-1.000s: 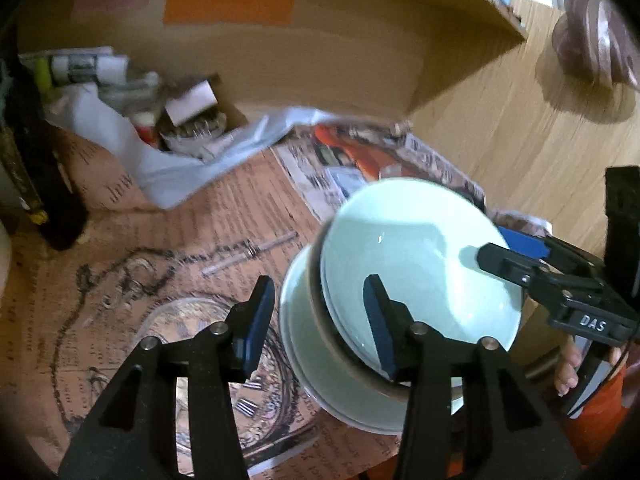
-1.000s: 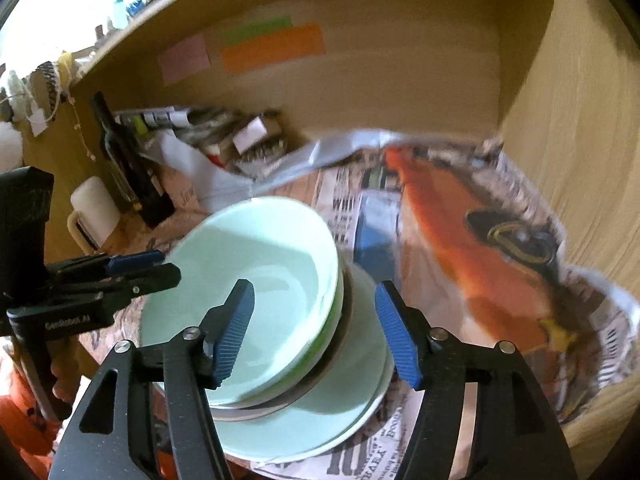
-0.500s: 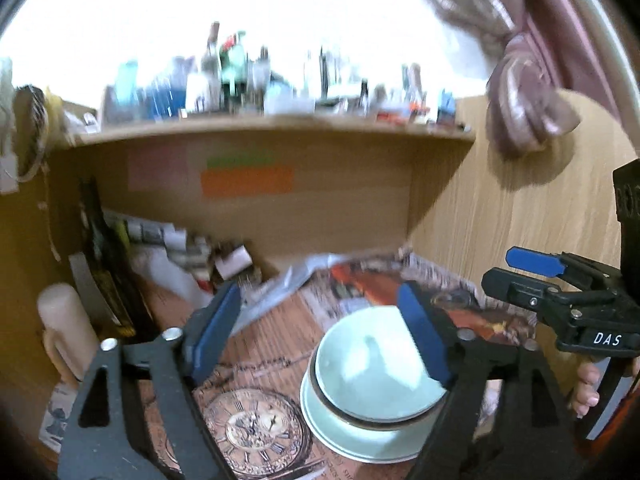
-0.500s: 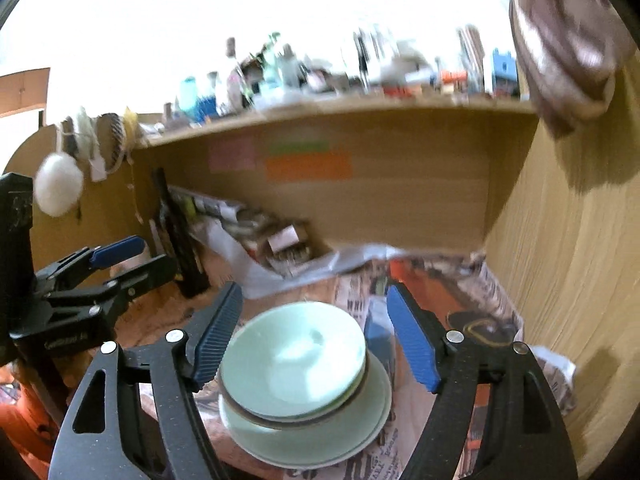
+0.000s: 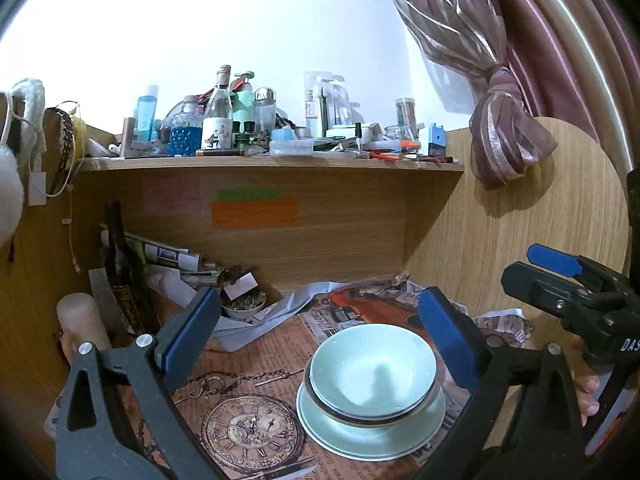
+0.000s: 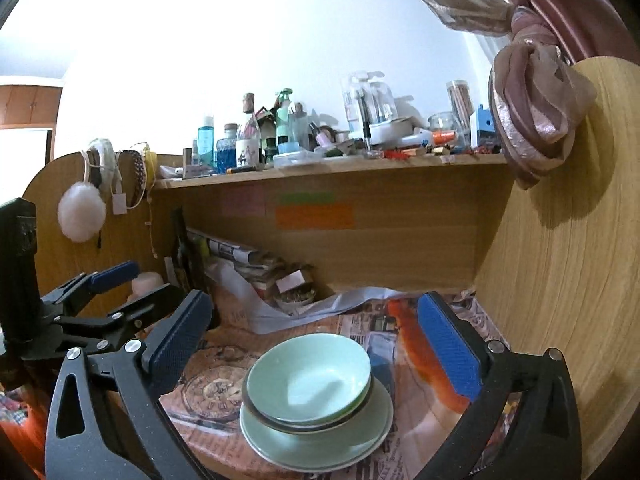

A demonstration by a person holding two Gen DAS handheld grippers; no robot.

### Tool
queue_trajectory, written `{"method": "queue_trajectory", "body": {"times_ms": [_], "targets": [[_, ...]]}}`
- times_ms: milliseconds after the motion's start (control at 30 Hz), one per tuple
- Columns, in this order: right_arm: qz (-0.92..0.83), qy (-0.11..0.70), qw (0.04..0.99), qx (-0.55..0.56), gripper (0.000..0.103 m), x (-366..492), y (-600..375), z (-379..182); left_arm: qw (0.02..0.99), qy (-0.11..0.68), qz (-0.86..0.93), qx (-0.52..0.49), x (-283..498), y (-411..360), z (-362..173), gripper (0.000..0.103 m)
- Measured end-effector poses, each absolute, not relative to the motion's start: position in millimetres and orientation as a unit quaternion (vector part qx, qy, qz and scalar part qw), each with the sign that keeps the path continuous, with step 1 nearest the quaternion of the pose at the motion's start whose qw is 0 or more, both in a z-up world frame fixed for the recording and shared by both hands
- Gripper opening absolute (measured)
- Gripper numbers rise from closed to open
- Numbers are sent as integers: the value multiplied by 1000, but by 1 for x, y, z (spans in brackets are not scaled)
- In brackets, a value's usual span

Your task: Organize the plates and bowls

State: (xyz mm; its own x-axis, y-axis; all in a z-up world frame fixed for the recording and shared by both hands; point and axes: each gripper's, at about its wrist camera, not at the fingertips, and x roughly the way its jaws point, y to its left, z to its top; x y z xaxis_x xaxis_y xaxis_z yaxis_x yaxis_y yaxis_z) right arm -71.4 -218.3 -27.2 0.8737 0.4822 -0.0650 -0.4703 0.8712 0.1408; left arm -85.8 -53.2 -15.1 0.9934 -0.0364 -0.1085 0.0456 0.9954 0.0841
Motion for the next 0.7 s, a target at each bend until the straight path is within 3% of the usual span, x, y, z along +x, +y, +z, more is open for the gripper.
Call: {"method": "queue_trajectory", "body": {"times_ms": [700], "targets": [[236,47,968,67,103,-68,-222,-31,998,45,-18,50,-84,-51,-17,102]]}}
